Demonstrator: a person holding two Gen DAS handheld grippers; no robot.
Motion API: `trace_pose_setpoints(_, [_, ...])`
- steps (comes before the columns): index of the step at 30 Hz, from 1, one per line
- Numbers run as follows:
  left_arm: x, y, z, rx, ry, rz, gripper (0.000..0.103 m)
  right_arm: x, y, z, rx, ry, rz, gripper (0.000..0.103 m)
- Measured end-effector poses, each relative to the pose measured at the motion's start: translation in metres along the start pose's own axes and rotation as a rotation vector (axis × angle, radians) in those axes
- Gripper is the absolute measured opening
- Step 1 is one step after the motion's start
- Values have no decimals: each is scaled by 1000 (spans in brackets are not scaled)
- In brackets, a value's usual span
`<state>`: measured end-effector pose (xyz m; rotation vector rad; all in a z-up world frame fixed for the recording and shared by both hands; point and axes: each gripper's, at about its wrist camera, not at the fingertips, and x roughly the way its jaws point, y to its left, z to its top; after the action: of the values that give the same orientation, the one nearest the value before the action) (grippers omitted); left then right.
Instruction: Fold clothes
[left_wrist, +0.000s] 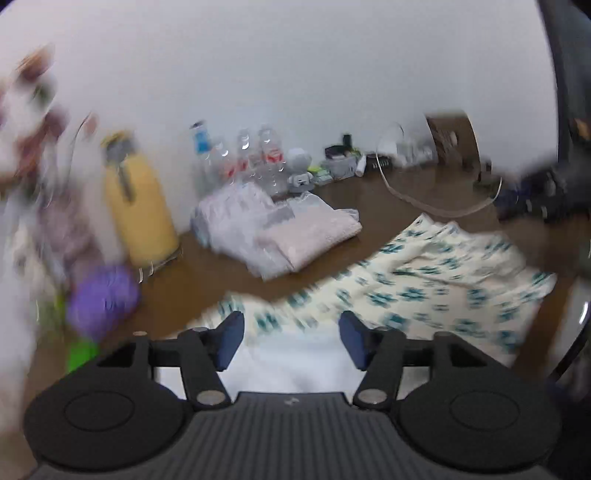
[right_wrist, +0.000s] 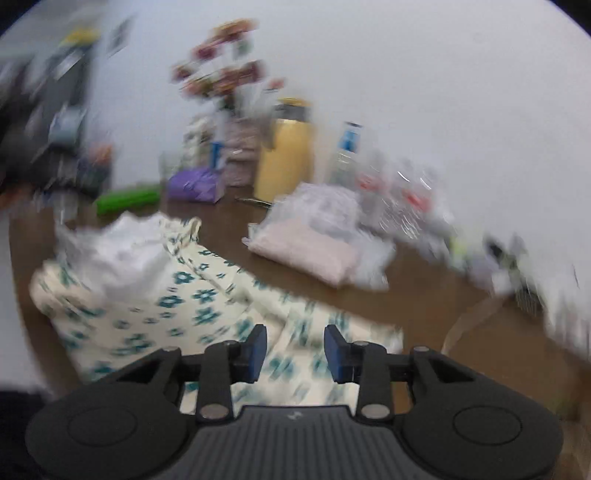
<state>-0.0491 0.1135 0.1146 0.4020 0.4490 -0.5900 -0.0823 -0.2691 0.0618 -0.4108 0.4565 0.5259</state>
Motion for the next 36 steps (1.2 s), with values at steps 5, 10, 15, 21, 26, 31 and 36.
trace_pose_setpoints(5, [107,25,14,117,89,-64,61,90,-15,17,-126,152,115,24])
trace_pose_setpoints(10, [168,67,-5,-44,151,-71,68,126,-39,39,-8,61,-82,7])
trace_pose_setpoints(15, [187,108,-25,-343,171,-104,51,172,-47,45,17,132,-194,37])
trace_pose_setpoints(21, [153,78,-18,-352,150,190,14,157,-64,32,96,121,-151,40])
trace_pose_setpoints(26, [136,48,-14,-213,133,313,36,152,-74,10,124,173,-94,40])
trace_pose_setpoints(31, [142,51,-5,-108,97,283,66,141,-97,-4,263,118,-29,40])
trace_pose_setpoints(36, [160,59,-15,-153,183,300,6,142,-99,7,289,73,-14,34])
